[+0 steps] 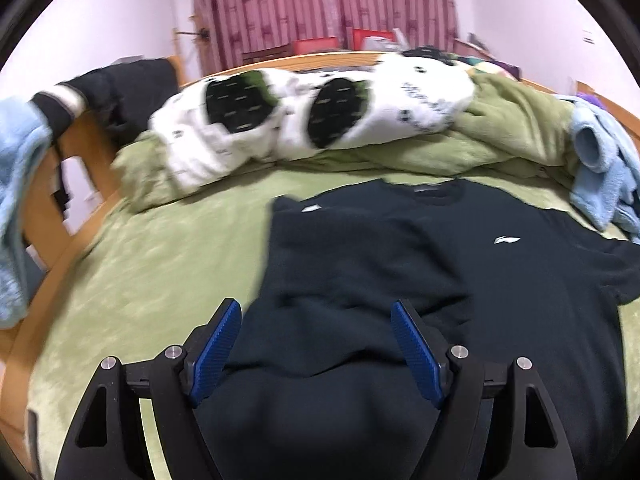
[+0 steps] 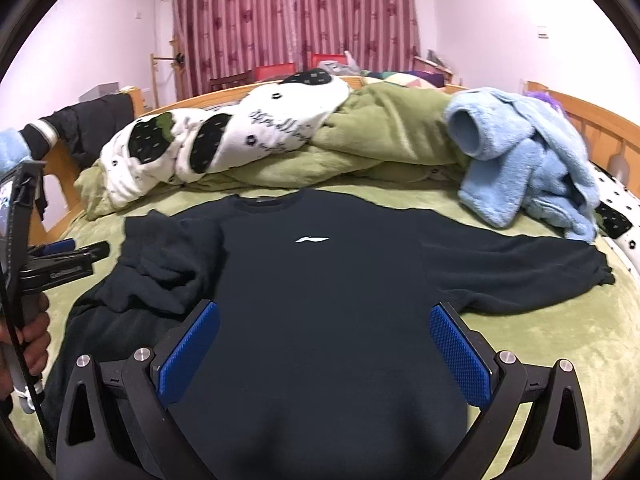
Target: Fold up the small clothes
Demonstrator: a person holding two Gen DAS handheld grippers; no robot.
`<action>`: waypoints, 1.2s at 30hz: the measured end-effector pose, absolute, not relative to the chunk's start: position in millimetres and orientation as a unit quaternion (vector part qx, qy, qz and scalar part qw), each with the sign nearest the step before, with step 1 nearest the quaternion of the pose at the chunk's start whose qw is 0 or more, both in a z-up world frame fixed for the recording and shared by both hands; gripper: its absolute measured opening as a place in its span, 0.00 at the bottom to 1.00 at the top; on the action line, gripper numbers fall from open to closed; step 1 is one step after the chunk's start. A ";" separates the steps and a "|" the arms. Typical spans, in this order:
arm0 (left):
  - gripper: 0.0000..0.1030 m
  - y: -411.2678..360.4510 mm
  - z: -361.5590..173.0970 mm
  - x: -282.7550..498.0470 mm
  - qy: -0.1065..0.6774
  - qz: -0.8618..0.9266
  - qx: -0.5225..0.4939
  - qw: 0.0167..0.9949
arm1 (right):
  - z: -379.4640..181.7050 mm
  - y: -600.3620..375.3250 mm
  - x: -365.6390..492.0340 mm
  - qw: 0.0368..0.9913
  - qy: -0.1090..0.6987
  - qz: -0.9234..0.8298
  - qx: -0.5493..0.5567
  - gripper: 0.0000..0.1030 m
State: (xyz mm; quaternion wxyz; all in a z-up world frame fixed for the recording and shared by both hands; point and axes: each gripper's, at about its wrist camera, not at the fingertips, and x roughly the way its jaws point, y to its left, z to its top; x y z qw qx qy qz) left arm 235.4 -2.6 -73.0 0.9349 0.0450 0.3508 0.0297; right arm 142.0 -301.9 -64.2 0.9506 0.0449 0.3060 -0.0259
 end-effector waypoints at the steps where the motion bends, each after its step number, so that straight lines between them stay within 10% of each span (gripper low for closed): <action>1: 0.74 7.4 -74.2 230.9 0.351 0.034 0.043 0.935 | -65.5 -294.3 142.4 0.950 0.308 -0.013 0.049 0.95; 8: 0.74 67.7 -107.2 215.7 0.373 0.057 0.021 0.926 | -80.2 -246.1 158.4 0.938 0.339 0.047 0.050 0.61; 36: 0.78 103.3 -199.1 276.1 0.425 0.008 0.015 0.905 | -167.9 -115.4 343.5 0.909 0.404 0.078 -0.063 0.77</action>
